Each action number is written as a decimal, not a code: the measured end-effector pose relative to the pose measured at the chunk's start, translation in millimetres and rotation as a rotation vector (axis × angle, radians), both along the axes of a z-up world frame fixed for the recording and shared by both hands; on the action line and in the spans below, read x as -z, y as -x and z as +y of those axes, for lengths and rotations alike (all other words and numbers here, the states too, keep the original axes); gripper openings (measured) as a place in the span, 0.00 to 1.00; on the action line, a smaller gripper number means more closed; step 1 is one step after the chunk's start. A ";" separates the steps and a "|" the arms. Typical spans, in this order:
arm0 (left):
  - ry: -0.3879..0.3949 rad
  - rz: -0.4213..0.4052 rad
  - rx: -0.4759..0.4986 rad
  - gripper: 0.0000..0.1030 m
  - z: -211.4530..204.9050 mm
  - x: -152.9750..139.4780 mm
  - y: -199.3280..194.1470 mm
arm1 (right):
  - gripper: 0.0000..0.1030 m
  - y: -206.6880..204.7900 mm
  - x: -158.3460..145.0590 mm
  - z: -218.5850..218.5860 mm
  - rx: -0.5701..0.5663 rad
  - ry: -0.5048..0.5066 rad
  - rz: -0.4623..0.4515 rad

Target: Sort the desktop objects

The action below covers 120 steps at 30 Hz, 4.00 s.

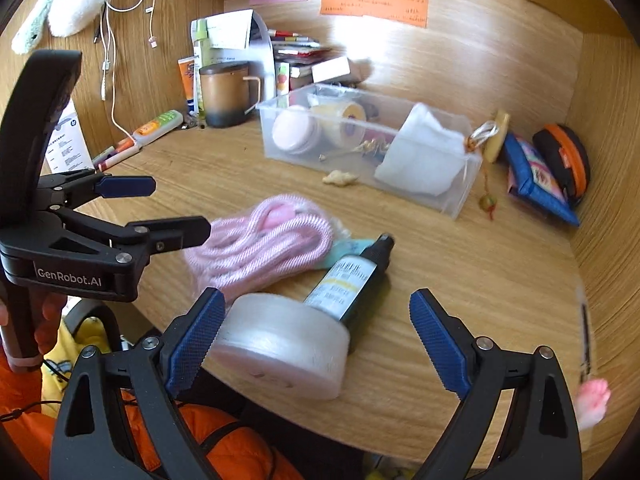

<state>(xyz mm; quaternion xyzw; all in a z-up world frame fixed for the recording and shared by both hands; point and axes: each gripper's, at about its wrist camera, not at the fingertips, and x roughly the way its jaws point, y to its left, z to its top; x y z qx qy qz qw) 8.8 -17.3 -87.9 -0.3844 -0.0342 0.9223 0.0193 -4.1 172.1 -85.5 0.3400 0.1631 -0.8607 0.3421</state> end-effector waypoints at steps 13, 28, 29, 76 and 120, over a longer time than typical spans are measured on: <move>-0.002 -0.040 0.041 0.94 18.8 12.2 11.2 | 0.80 12.4 28.4 15.6 0.060 0.007 -0.052; -0.062 -0.029 0.077 0.97 32.1 5.1 28.6 | 0.64 42.5 32.4 42.9 0.117 0.048 -0.102; -0.057 -0.028 0.082 0.97 34.5 4.8 29.8 | 0.64 45.4 31.7 44.8 0.119 0.056 -0.109; -0.108 0.048 0.081 0.58 11.4 11.5 50.0 | 0.64 68.0 -27.9 37.3 0.127 0.074 0.016; 0.001 0.160 -0.005 0.58 -35.1 -70.6 117.9 | 0.64 149.9 -74.4 -48.0 0.013 0.095 0.055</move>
